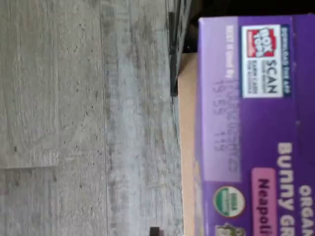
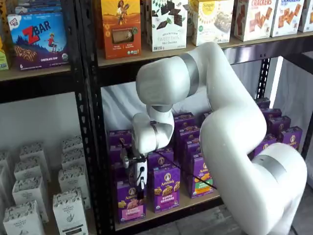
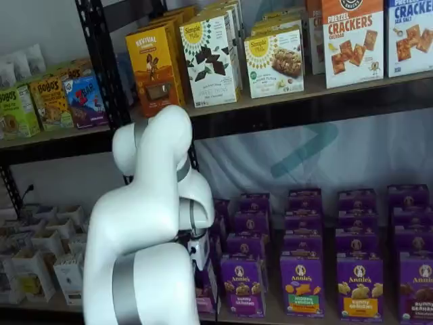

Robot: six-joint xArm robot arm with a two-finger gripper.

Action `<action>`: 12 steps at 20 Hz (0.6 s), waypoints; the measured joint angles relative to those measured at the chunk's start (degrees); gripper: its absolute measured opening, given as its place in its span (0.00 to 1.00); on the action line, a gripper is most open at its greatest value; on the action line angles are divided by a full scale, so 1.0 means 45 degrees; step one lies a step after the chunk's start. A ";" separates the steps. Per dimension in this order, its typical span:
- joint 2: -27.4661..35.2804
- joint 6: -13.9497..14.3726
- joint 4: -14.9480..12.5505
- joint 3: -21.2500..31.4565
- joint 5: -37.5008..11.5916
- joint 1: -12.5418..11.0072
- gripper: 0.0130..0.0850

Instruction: Pick up the purple box with a pink patch in the middle, on the bottom shelf, the first box from the left

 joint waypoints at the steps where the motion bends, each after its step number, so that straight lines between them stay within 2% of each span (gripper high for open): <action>1: 0.0003 0.0033 -0.0037 0.0006 -0.0024 0.0000 0.67; 6: 0.0018 -0.0168 0.0221 0.0079 -0.0215 0.0047 0.67; 9: 0.0018 -0.0276 0.0351 0.0101 -0.0232 0.0059 0.56; 10: 0.0014 -0.0301 0.0382 0.0116 -0.0260 0.0062 0.56; 11: 0.0011 -0.0322 0.0409 0.0140 -0.0319 0.0068 0.50; 12: 0.0009 -0.0340 0.0432 0.0159 -0.0375 0.0074 0.50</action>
